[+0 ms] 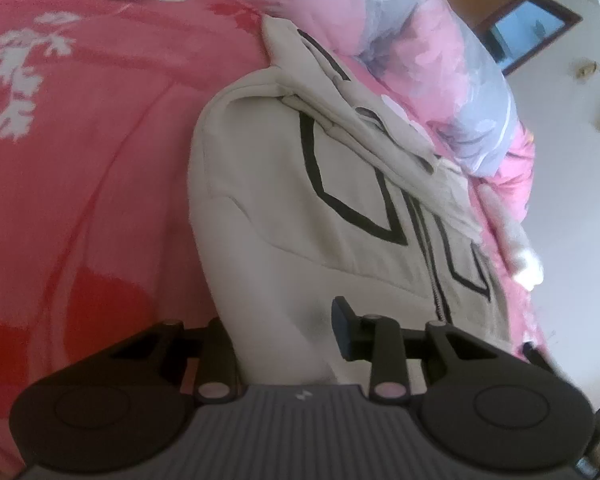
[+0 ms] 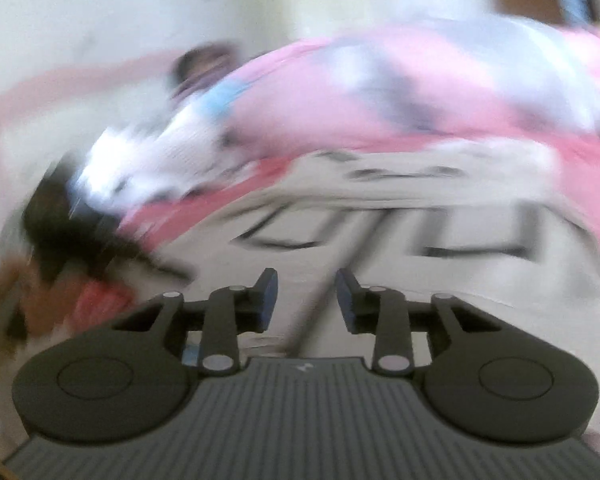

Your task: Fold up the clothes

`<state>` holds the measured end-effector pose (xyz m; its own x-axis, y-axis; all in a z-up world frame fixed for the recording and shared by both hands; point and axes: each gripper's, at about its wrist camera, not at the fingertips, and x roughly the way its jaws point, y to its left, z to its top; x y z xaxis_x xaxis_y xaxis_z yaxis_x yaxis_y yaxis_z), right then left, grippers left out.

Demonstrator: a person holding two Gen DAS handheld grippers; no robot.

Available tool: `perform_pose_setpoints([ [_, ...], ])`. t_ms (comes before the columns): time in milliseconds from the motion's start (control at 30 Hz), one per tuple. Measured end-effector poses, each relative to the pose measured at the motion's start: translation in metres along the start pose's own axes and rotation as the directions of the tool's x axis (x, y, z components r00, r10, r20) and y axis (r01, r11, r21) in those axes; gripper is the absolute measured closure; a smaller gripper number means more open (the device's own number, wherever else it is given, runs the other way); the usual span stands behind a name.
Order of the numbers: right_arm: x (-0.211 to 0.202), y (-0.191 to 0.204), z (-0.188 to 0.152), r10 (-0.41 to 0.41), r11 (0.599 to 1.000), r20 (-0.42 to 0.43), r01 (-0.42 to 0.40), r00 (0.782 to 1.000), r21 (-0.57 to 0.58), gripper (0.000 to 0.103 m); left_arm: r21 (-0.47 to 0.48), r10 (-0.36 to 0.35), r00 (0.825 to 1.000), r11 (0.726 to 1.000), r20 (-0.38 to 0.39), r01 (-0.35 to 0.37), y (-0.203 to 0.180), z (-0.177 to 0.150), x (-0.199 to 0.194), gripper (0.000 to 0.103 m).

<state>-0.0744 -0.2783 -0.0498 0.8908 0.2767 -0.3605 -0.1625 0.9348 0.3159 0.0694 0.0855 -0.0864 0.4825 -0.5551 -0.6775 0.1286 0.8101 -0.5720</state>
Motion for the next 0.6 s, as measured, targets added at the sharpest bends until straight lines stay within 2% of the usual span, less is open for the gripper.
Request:
perform_pose_setpoints([
  [67,-0.023,-0.041,0.004,-0.126,0.982,0.030,0.121,0.992,0.144,0.065,0.032,0.022,1.000,0.999,0.005,-0.022,-0.005,-0.002,0.001,0.071],
  [133,-0.044,-0.081,0.004,-0.224,0.937,0.029,0.207,0.974,0.282,0.064,0.060,0.040,0.999,0.997,0.011,-0.040,-0.009,-0.004,0.001,0.071],
  [233,-0.065,-0.133,-0.007,-0.263,0.847,-0.003,0.232,0.965,0.479,0.064,0.088,0.059,0.998,0.994,0.022,-0.061,-0.013,-0.006,0.001,0.071],
  [400,-0.055,-0.178,-0.027,-0.168,0.745,-0.037,0.151,0.985,0.649,0.064,0.105,0.081,0.996,0.991,0.045,-0.086,-0.015,-0.011,0.000,0.073],
  [533,-0.037,-0.191,-0.041,-0.103,0.701,-0.056,0.112,0.993,0.704,0.063,0.117,0.095,0.993,0.988,0.065,-0.102,-0.017,-0.015,0.000,0.073],
  [600,-0.039,-0.185,-0.045,-0.076,0.694,-0.048,0.087,0.996,0.715,0.062,0.120,0.098,0.993,0.987,0.071,-0.106,-0.018,-0.016,0.000,0.073],
])
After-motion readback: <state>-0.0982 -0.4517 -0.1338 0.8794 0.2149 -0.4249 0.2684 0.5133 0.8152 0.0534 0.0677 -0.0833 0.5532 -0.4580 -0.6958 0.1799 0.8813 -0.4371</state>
